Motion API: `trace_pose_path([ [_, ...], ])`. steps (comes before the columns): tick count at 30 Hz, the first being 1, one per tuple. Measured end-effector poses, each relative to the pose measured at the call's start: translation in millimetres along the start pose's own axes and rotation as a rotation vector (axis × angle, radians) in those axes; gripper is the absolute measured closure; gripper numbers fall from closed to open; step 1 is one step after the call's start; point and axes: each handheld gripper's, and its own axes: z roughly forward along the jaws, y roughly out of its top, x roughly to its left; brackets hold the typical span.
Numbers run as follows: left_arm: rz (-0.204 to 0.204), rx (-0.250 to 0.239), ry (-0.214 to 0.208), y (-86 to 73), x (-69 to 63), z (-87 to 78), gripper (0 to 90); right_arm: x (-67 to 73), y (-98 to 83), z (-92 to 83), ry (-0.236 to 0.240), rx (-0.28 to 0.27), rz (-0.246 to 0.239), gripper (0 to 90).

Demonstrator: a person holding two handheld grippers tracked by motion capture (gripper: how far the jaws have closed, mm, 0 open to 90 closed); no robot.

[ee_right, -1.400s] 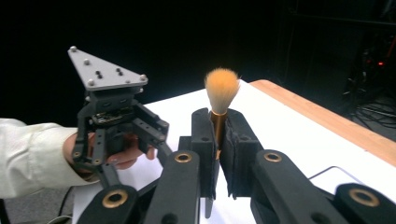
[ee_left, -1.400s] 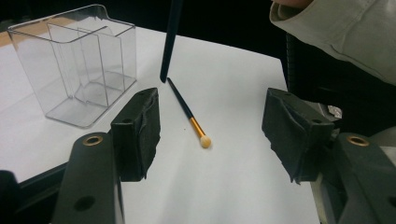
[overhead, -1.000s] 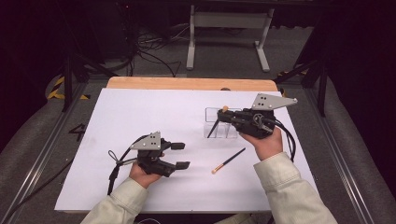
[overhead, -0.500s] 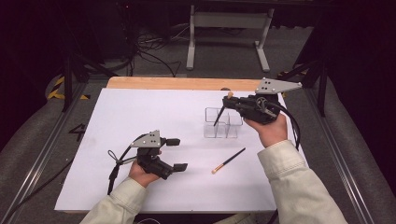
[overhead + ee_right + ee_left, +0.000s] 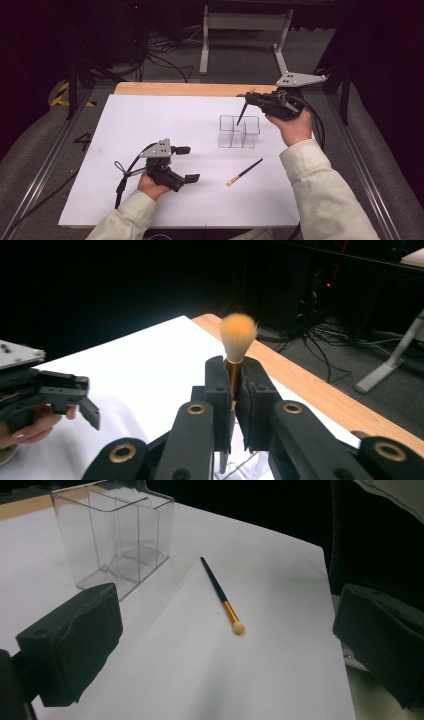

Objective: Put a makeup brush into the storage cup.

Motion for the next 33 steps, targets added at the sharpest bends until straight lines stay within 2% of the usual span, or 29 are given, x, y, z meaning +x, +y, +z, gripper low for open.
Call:
trace_pose_path([
  [8, 0.003, 0.003, 0.013, -0.3, -0.2, 0.3, 0.0, -10.8, -1.8, 5.8, -0.04, 0.019, 0.014, 84.4],
  [15, 0.003, 0.011, 0.017, -1.1, 0.4, 0.7, 0.0, -20.1, -5.4, 19.9, -0.069, 0.055, 0.03, 84.3],
  [24, -0.012, 0.007, 0.01, -1.7, 2.2, 0.1, 0.0, -27.6, -10.3, 29.0, -0.075, 0.096, 0.058, 84.3],
  [33, -0.013, 0.009, 0.008, -1.8, 2.0, 0.2, 0.0, -28.9, -15.8, 35.4, -0.061, 0.131, 0.073, 84.2],
])
